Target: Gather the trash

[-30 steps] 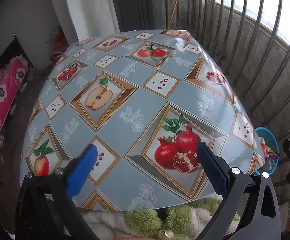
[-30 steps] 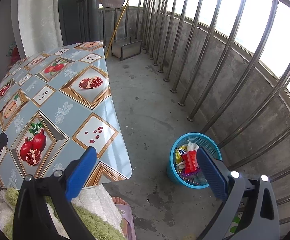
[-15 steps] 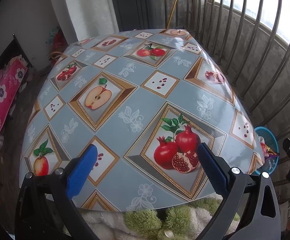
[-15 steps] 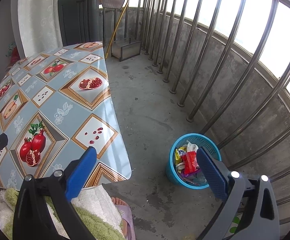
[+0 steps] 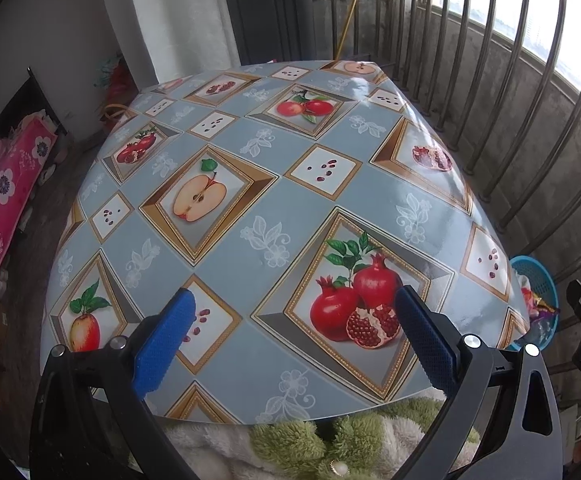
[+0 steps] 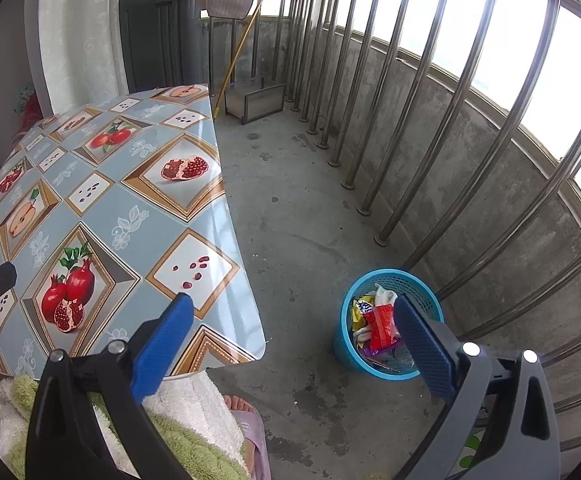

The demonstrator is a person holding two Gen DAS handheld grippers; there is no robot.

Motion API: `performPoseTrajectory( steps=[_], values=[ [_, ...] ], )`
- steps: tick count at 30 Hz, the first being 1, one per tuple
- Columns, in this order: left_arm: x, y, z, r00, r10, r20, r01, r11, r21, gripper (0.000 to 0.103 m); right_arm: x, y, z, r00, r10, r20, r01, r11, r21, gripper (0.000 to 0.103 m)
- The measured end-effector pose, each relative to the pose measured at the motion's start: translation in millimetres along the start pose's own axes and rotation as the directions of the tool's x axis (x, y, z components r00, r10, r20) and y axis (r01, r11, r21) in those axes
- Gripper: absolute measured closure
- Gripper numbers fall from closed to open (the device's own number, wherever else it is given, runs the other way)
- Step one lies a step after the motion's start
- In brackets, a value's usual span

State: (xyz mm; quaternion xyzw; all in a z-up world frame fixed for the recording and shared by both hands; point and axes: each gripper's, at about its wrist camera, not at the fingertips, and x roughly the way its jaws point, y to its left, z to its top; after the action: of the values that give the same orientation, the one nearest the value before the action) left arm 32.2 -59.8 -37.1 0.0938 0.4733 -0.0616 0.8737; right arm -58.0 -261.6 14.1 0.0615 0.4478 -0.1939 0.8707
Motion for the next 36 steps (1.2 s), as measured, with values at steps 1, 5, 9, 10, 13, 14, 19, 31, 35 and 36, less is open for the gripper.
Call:
performPoseTrajectory(
  steps=[1, 5, 9, 10, 13, 14, 19, 31, 35, 36],
  values=[
    [0.0, 0.0, 0.0, 1.0, 0.0, 0.0, 0.0, 1.0, -0.001, 0.007, -0.1, -0.3, 0.7, 1.0, 0.0, 0.001, 0.0, 1.0, 0.0, 0.005],
    [-0.4, 0.9, 0.3, 1.0, 0.001, 0.001, -0.001, 1.0, -0.005, 0.008, -0.3, 0.9, 0.4, 1.0, 0.0, 0.001, 0.0, 1.0, -0.001, 0.005],
    [0.1, 1.6, 1.2, 1.0, 0.0, 0.002, 0.0, 1.0, -0.005, 0.007, -0.2, 3.5, 0.4, 1.0, 0.004, 0.0, -0.004, 1.0, -0.001, 0.005],
    [0.1, 1.6, 1.2, 1.0, 0.0, 0.002, 0.0, 1.0, -0.004, 0.007, -0.2, 4.3, 0.4, 1.0, 0.004, -0.001, -0.004, 1.0, -0.001, 0.005],
    [0.6, 1.8, 1.0, 1.0, 0.001, 0.001, -0.001, 1.0, -0.006, 0.007, -0.2, 5.4, 0.5, 1.0, 0.006, -0.003, -0.006, 1.0, 0.0, 0.005],
    [0.7, 2.2, 1.2, 1.0, 0.002, 0.0, -0.002, 1.0, -0.007, 0.007, -0.5, 5.5, -0.2, 1.0, 0.007, -0.003, -0.007, 1.0, 0.0, 0.005],
    [2.0, 3.3, 1.2, 1.0, 0.003, -0.004, -0.003, 1.0, -0.012, 0.007, -0.6, 5.9, -0.6, 1.0, 0.008, -0.002, -0.008, 1.0, 0.001, 0.005],
    [4.1, 3.6, -1.5, 1.0, 0.005, -0.013, -0.005, 1.0, -0.015, 0.007, -1.4, 6.4, -2.1, 1.0, 0.01, -0.001, -0.01, 1.0, 0.001, 0.005],
    [4.4, 4.6, -1.4, 1.0, 0.004, -0.011, -0.004, 1.0, -0.015, 0.007, -1.5, 6.5, -2.0, 1.0, 0.01, 0.0, -0.01, 1.0, 0.002, 0.005],
    [4.4, 4.7, -1.4, 1.0, 0.004, -0.011, -0.004, 1.0, -0.015, 0.007, -1.5, 6.5, -2.0, 1.0, 0.011, 0.0, -0.011, 1.0, 0.003, 0.005]
  ],
)
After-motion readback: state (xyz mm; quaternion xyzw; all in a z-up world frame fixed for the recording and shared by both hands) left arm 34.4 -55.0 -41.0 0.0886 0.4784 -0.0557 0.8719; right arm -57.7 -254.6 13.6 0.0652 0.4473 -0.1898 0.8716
